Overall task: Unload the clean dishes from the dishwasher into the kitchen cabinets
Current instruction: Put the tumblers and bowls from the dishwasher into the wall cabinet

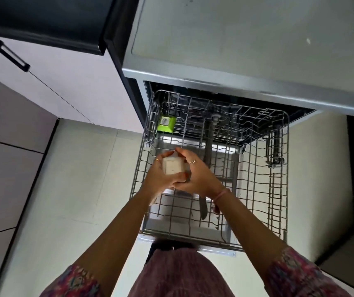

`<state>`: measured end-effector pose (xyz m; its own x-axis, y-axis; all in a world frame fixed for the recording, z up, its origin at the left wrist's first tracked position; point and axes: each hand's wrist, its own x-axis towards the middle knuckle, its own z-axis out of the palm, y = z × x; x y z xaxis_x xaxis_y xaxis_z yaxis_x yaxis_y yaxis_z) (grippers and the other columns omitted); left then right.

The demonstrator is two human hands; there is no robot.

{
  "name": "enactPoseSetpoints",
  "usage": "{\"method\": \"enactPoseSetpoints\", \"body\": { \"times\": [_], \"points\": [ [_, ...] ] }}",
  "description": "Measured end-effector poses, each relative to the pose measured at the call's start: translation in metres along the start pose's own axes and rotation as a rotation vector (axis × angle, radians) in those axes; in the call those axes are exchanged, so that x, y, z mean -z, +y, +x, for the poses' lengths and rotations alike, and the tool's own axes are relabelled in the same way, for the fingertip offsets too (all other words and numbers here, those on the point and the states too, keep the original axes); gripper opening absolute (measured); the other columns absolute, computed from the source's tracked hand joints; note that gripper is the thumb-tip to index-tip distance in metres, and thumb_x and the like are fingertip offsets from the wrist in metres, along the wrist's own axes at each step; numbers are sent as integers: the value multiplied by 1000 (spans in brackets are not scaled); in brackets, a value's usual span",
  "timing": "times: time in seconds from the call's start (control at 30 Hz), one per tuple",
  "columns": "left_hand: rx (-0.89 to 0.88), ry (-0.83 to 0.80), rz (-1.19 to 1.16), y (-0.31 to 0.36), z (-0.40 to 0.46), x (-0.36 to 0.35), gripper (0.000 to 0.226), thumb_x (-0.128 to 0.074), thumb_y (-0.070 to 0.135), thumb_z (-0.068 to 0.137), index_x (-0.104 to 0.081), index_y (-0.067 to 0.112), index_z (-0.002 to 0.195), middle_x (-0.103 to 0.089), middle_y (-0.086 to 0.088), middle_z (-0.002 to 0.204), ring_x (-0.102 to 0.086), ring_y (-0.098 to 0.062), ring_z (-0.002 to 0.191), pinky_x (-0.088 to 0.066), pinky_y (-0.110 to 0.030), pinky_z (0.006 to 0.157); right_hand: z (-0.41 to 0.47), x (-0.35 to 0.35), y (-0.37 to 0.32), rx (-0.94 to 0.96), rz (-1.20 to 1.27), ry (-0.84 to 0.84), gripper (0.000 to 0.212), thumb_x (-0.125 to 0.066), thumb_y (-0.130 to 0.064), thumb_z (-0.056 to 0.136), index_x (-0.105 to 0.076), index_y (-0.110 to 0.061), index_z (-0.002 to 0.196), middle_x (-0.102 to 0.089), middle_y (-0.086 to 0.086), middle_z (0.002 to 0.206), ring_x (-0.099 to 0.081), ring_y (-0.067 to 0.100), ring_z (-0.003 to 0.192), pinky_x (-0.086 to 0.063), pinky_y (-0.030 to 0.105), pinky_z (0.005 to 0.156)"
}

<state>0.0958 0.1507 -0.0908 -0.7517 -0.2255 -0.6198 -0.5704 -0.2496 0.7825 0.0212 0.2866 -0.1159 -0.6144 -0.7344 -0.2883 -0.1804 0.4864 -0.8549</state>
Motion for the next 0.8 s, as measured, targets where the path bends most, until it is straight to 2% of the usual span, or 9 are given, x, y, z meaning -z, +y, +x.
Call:
{"method": "enactPoseSetpoints", "body": {
  "times": [0.07, 0.13, 0.23, 0.3, 0.37, 0.53, 0.7, 0.8],
  "points": [
    [10, 23, -9, 3, 8, 12, 76, -85, 3, 61, -47, 27, 123, -59, -2, 108, -62, -15, 97, -55, -21, 59, 17, 8, 5, -25, -16, -60, 110, -86, -50, 56, -21, -40, 144, -32, -28, 134, -33, -19, 121, -30, -2, 94],
    [3, 41, -11, 5, 15, 23, 73, -86, 4, 61, -47, 24, 120, -56, -4, 110, -59, -18, 100, -55, -20, 58, 37, 21, 18, -66, -70, -102, 114, -87, -51, 53, -22, -37, 146, -32, -12, 145, -31, -3, 129, -25, 8, 103],
    [-16, 50, 46, 8, 25, 40, 76, -88, 9, 59, -45, 25, 119, -56, 0, 107, -58, -14, 98, -54, -16, 60, 77, 29, 39, -167, -79, -3, 92, -83, -31, 69, -33, -24, 145, -39, 3, 147, -37, 17, 135, -32, 25, 108],
    [-24, 18, 104, 9, 30, 46, 81, -89, 8, 56, -42, 25, 120, -57, 2, 105, -58, -11, 97, -52, -13, 61, 107, 26, 49, -204, -117, 104, 75, -77, -19, 78, -39, -15, 143, -44, 9, 144, -43, 23, 132, -34, 27, 107],
    [-35, -32, 150, 6, 37, 50, 84, -89, 4, 55, -40, 24, 120, -56, 1, 103, -59, -10, 94, -51, -12, 60, 138, 18, 57, -228, -191, 145, 71, -75, -20, 80, -40, -13, 142, -45, 11, 143, -45, 24, 130, -32, 26, 105],
    [-66, -36, 217, -11, 55, 52, 73, -85, 3, 60, -42, 27, 112, -59, 3, 95, -63, -8, 86, -53, -17, 61, 198, 1, 76, -255, -300, 155, 90, -83, -30, 69, -34, -16, 144, -44, 9, 144, -41, 24, 133, -28, 30, 112],
    [-69, -24, 230, -27, 62, 49, 77, -87, 7, 58, -43, 23, 119, -64, 1, 99, -64, -14, 95, -57, -32, 77, 229, -6, 92, -232, -477, 105, 88, -82, -33, 68, -39, -18, 143, -47, 8, 141, -46, 25, 128, -38, 33, 108],
    [-74, -11, 232, -31, 57, 46, 76, -88, 8, 58, -43, 24, 118, -64, 3, 98, -64, -10, 93, -56, -22, 73, 230, -8, 93, -257, -390, 149, 80, -83, -25, 66, -48, -15, 136, -58, 7, 129, -56, 22, 116, -44, 27, 98]
  ]
}}
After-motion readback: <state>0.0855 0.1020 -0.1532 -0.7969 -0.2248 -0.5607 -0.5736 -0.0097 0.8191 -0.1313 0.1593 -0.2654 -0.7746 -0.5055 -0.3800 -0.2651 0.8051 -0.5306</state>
